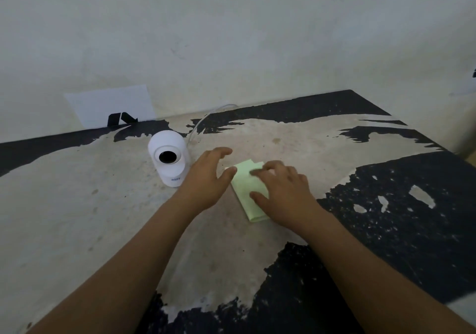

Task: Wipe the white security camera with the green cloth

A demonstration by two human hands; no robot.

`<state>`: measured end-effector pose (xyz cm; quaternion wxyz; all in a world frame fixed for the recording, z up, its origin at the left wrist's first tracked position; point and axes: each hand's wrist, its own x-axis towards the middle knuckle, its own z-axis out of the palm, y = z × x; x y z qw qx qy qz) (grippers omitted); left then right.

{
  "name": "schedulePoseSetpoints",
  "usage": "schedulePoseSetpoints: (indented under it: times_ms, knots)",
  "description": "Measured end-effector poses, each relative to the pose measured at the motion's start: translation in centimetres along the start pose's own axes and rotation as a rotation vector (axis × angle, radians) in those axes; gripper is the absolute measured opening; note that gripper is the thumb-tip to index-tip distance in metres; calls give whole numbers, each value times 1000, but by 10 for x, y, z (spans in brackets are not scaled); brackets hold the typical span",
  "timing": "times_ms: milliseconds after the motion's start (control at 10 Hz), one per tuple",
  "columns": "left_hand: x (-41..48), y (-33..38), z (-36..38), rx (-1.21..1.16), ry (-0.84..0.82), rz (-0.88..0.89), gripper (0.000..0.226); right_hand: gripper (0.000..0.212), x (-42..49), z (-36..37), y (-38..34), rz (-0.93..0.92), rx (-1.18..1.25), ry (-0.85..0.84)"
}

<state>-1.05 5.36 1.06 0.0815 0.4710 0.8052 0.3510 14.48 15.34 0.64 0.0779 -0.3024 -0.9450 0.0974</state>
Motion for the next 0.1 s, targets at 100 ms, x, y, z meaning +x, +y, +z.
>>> schedulePoseSetpoints:
  times_ms: [100]
  knots:
    - [-11, -3, -4, -54, 37, -18, 34, 43, 3, 7, -6, -21, -115, -106]
